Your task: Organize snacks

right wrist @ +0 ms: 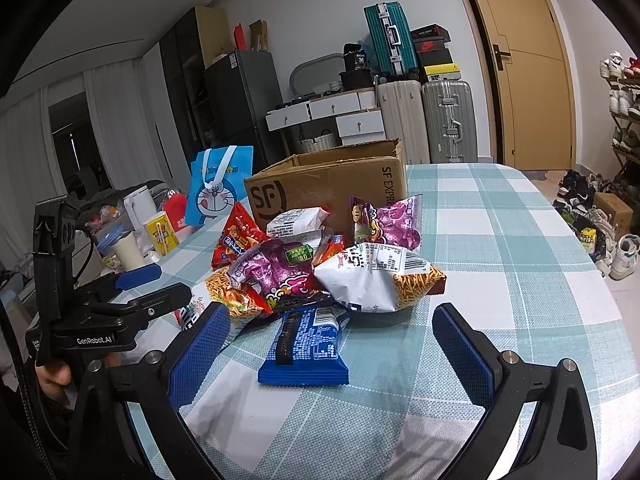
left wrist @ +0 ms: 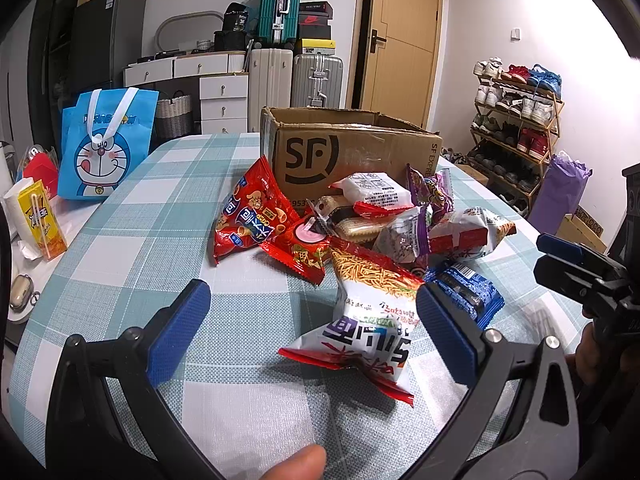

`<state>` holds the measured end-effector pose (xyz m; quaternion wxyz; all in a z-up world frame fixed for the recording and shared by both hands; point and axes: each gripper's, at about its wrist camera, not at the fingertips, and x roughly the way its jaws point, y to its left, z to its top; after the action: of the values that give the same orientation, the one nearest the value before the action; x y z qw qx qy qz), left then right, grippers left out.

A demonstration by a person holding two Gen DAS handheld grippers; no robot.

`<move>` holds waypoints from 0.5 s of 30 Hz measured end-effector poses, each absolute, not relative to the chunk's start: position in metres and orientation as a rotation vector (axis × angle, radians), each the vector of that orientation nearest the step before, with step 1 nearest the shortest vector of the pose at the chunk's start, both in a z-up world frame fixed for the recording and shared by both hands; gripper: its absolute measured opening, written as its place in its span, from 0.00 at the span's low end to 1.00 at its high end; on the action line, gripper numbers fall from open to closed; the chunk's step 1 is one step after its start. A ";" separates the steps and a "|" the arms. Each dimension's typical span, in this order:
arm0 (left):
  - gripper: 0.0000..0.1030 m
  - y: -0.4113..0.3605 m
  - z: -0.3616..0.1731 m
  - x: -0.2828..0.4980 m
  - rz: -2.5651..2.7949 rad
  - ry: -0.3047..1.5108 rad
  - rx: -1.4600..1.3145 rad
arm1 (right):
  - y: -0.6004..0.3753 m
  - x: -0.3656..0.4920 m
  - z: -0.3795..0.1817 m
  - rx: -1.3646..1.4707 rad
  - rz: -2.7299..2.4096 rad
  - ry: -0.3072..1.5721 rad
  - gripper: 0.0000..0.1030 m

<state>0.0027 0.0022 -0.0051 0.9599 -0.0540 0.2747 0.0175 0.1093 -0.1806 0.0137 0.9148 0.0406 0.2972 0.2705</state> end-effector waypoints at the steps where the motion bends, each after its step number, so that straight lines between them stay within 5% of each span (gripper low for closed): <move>1: 1.00 0.002 -0.005 0.003 0.036 0.557 -0.109 | -0.181 0.109 0.014 0.084 0.559 0.612 1.00; 15: 1.00 0.001 -0.007 0.003 0.038 0.562 -0.101 | -0.181 0.112 0.012 0.086 0.533 0.623 1.00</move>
<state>0.0026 0.0013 -0.0070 0.9593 -0.0500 0.2774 0.0186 0.1122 -0.1809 0.0121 0.9161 0.0418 0.3030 0.2591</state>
